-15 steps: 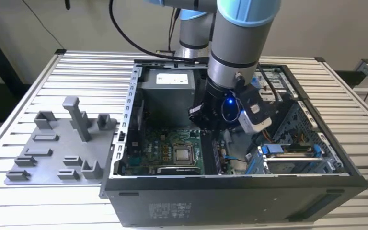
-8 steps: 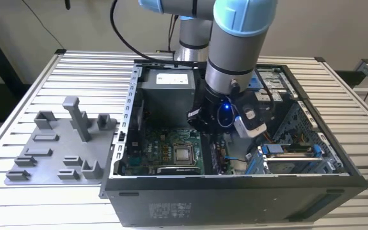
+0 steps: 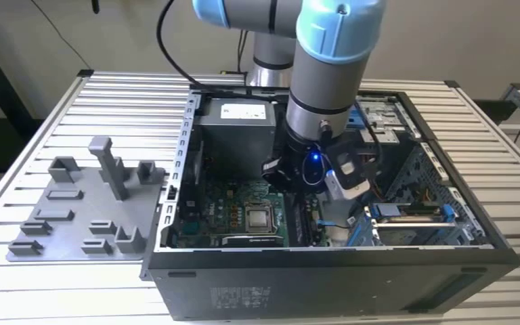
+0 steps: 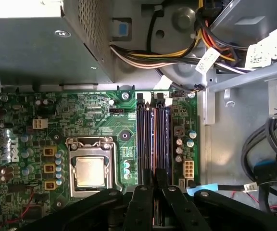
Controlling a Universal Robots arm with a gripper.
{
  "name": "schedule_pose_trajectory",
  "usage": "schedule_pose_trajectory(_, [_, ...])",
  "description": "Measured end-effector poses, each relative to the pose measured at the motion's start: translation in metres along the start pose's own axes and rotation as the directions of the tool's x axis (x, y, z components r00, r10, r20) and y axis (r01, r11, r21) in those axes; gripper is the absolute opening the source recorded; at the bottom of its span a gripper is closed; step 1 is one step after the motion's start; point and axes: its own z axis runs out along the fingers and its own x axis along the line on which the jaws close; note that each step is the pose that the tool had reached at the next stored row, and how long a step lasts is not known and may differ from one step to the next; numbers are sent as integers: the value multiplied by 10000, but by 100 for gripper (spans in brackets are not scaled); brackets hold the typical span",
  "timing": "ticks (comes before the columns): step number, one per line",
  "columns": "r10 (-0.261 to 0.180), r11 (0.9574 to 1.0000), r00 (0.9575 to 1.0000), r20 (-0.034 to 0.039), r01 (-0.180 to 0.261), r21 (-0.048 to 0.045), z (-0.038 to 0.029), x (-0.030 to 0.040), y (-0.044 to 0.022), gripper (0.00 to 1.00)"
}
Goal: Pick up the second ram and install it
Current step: 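Insert the second ram into the second slot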
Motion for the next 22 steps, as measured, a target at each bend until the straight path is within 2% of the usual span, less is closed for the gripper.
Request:
schedule_pose_trajectory(6, [88, 10000, 10000, 5, -88, 11, 63, 18, 9, 14])
schedule_pose_trajectory(15, [99, 10000, 10000, 6, -99, 13, 81, 21, 5, 14])
schedule_pose_trajectory(22, [98, 9999, 10000, 4, -98, 21, 137, 59, -1, 14])
